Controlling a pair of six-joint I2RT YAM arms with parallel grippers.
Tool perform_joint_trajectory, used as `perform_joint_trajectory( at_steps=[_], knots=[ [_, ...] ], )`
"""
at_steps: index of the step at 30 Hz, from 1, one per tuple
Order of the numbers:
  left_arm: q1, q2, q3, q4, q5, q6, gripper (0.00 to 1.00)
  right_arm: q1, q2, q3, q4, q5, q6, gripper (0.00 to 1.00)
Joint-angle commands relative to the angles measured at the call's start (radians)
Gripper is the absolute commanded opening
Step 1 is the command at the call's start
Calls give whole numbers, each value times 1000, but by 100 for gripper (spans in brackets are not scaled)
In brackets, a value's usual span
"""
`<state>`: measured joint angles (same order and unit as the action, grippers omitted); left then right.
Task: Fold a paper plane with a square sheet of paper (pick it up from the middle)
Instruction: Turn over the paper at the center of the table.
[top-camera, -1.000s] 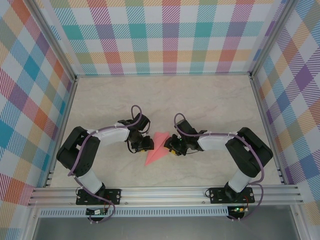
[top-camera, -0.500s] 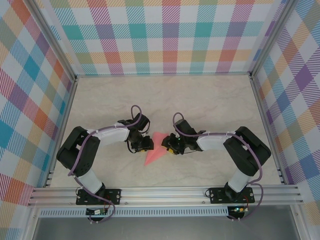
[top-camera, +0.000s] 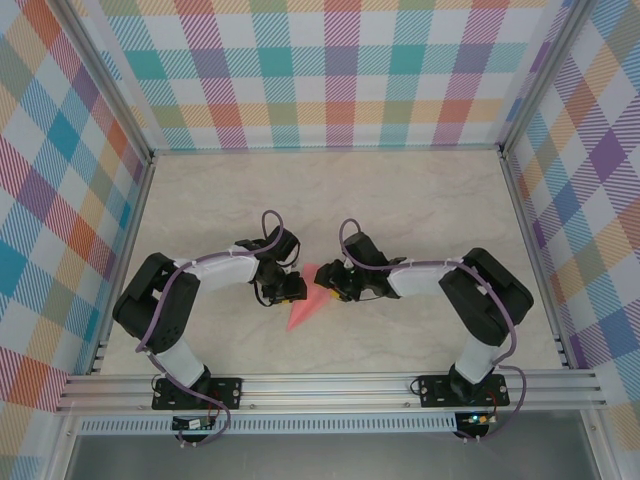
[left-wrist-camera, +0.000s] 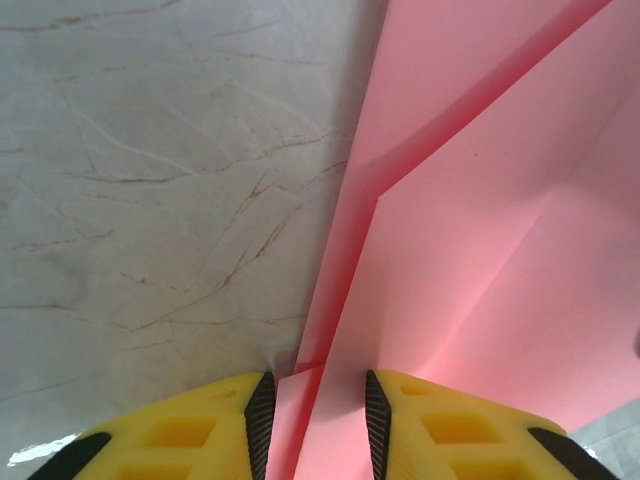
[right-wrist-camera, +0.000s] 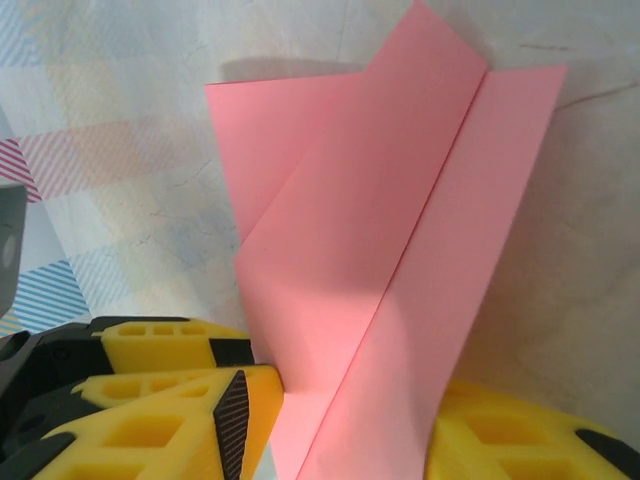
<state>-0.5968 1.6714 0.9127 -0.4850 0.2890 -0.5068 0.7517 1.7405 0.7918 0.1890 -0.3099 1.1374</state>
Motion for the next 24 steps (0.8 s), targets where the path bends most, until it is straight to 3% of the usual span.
perform_joint_trajectory(
  at_steps=[1,24],
  knots=[
    [5,-2,-22,19,-26,-15,32,-5,23,17,53,-29,-2,46],
    [8,-39,-48,57,-45,-82,29,-2,104,33,196,-9,-30,32]
  ],
)
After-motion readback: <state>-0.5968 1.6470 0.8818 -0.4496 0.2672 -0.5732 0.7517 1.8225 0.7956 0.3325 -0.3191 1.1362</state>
